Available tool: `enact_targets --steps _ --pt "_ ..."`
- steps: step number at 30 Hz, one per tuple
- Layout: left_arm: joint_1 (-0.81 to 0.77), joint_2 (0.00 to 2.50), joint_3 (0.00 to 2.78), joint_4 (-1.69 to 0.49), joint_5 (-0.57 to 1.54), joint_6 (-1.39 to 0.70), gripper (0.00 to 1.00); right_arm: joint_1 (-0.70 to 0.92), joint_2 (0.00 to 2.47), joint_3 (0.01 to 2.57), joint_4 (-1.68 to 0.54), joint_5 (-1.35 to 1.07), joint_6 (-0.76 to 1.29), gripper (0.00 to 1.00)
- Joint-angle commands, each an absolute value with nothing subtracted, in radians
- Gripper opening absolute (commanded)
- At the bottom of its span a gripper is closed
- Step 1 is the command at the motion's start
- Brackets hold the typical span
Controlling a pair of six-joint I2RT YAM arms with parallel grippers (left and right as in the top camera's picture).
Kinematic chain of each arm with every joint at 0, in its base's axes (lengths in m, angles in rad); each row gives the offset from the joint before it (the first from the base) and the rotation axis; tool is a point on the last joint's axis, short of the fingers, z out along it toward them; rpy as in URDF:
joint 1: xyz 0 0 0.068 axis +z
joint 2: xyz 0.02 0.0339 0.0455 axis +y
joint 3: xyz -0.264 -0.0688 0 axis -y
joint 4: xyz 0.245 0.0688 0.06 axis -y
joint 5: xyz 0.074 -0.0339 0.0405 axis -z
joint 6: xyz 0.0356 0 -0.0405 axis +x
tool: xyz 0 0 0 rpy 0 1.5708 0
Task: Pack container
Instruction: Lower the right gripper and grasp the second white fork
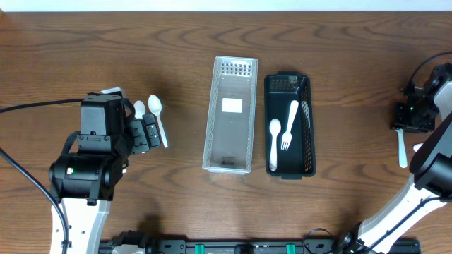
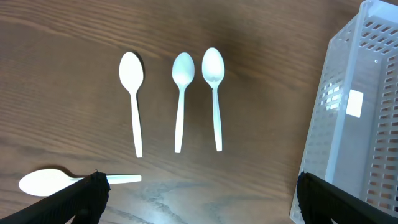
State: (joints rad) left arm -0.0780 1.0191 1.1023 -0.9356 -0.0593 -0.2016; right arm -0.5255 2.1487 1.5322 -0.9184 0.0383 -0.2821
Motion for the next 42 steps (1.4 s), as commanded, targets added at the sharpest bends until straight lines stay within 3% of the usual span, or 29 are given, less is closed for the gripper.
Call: enact_targets --steps 1,8,19,42 --pt "-0.07 1.018 1.121 -0.939 -0.071 -0.184 0.98 -0.528 2.177 1.531 -0.912 0.068 -0.285 0.39" --pt "-0.07 1.018 1.121 -0.943 -0.071 -0.184 0.98 -0.528 2.177 1.531 -0.895 0.068 -0.285 0.36" --pt "-0.07 1.018 1.121 -0.946 -0.071 -0.184 0.98 -0.528 2.177 1.531 -0.881 0.067 -0.284 0.16" --pt "-0.07 1.018 1.121 -0.946 -0.071 -0.184 0.98 -0.504 2.177 1.531 -0.885 0.063 -0.266 0.14"
